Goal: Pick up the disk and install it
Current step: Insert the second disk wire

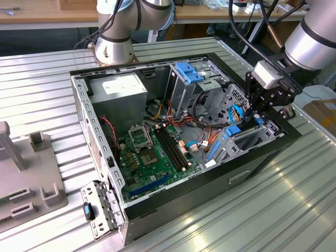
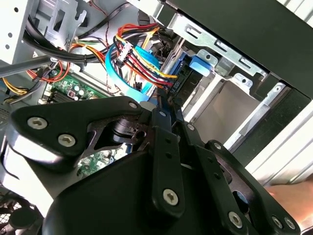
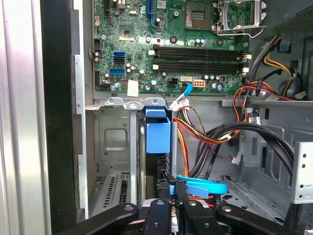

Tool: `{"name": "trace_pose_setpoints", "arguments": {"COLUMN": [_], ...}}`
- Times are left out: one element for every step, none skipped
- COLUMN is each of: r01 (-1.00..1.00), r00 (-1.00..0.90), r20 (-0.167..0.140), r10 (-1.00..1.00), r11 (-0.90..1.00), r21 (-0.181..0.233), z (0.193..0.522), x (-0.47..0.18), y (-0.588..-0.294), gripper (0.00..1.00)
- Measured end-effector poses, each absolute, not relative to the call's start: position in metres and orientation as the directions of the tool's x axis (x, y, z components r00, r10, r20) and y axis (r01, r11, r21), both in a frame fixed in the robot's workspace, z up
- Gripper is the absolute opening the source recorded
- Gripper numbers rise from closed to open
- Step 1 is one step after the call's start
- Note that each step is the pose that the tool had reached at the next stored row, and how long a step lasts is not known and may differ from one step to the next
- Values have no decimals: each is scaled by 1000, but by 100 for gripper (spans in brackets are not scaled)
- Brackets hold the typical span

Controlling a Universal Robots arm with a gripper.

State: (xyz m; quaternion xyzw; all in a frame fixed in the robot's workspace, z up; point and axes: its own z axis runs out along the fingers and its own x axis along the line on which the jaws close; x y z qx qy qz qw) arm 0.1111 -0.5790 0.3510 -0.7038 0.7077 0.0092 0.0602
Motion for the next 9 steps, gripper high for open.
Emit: {"name": "trace_pose_setpoints", "arguments": {"r01": [-997, -997, -997, -997, -997, -997, -997, -997, -997], "r00": [-2, -2, -2, -2, -2, -2, -2, -3, -3], "r20": [-98, -98, -98, -98, -98, -98, -98, -98, -98], "r10": [-995, -995, -995, -995, -995, -995, -995, -995, -995], "r11": [9, 9, 9, 9, 9, 10, 10, 10, 10], "r21": [-72, -72, -72, -72, -72, -72, -72, -72, -72], "z": [351, 351, 351, 351, 351, 351, 351, 350, 350], "x": [111, 111, 111, 111, 111, 111, 111, 111, 111], "y": [-579, -580, -580, -581, -581, -581, -582, -583, -583], "gripper": [16, 16, 16, 16, 16, 16, 16, 16, 16]}}
